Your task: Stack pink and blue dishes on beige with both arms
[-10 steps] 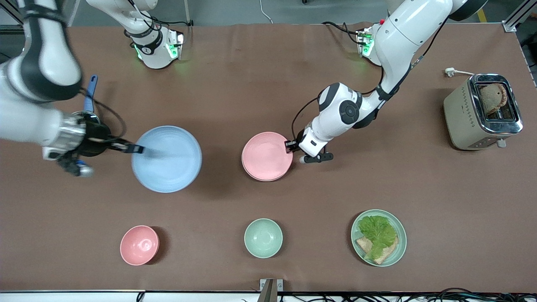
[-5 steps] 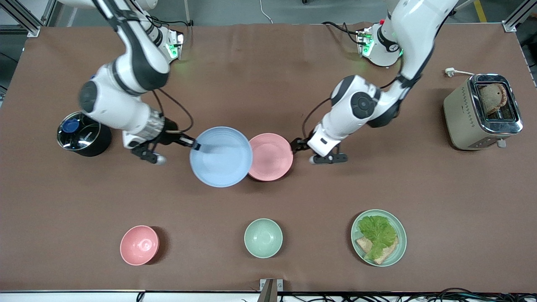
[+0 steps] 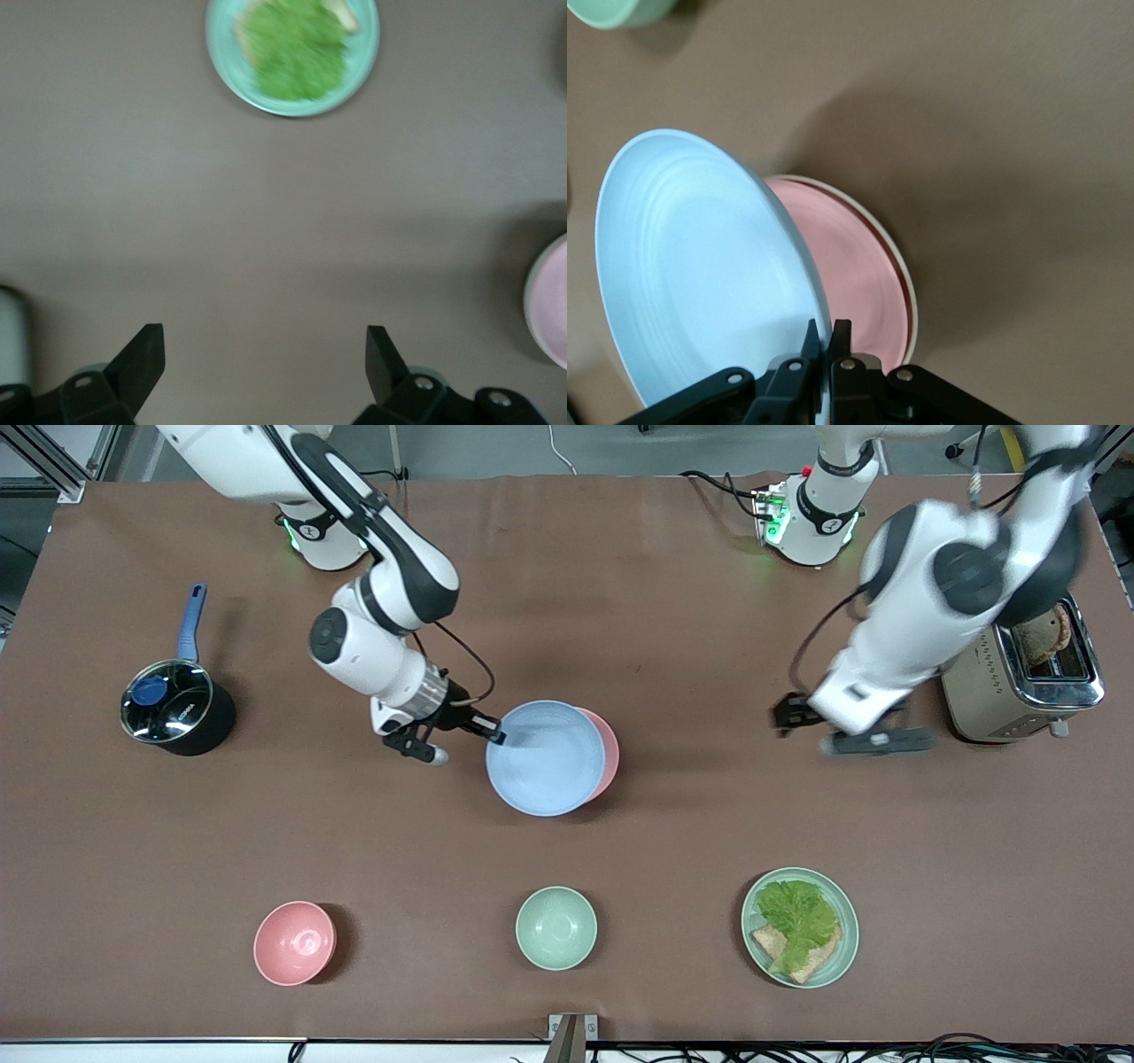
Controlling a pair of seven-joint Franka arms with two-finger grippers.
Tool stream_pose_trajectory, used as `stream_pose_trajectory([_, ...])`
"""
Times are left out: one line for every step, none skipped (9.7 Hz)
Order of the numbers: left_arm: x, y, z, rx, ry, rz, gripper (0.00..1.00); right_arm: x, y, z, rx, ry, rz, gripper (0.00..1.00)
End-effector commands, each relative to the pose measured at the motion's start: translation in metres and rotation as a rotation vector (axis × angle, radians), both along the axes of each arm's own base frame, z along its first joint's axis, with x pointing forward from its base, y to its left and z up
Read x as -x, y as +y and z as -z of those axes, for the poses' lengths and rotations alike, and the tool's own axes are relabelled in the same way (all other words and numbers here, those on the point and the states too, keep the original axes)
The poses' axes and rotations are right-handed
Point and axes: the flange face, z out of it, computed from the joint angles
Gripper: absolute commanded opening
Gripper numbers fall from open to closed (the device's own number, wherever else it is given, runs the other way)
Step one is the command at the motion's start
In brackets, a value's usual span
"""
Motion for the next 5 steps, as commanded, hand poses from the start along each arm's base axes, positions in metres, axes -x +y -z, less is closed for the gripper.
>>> stream_pose_trajectory([-0.004,0.032,-0.058,-0.046,0.020,0.051,1.00,0.006,0.011,0.005,-0.005,0.010,0.021,0.04])
stream_pose_trajectory([-0.002,0.064,-0.094,-0.053,0.043,0.052,1.00,0.007,0.010,0.013,-0.001,0.024,0.022,0.05])
stream_pose_trajectory([0.011,0.081,-0.126,-0.046,0.054,0.078,1.00,0.011,0.008,0.019,0.006,0.029,0.021,0.06])
stream_pose_trajectory([0.031,0.095,-0.154,-0.040,0.030,0.073,1.00,0.014,0.005,0.023,0.012,0.037,0.020,0.06])
stream_pose_trajectory([0.050,0.097,-0.162,-0.029,0.036,0.075,1.00,0.018,0.002,0.028,0.021,0.045,0.018,0.06])
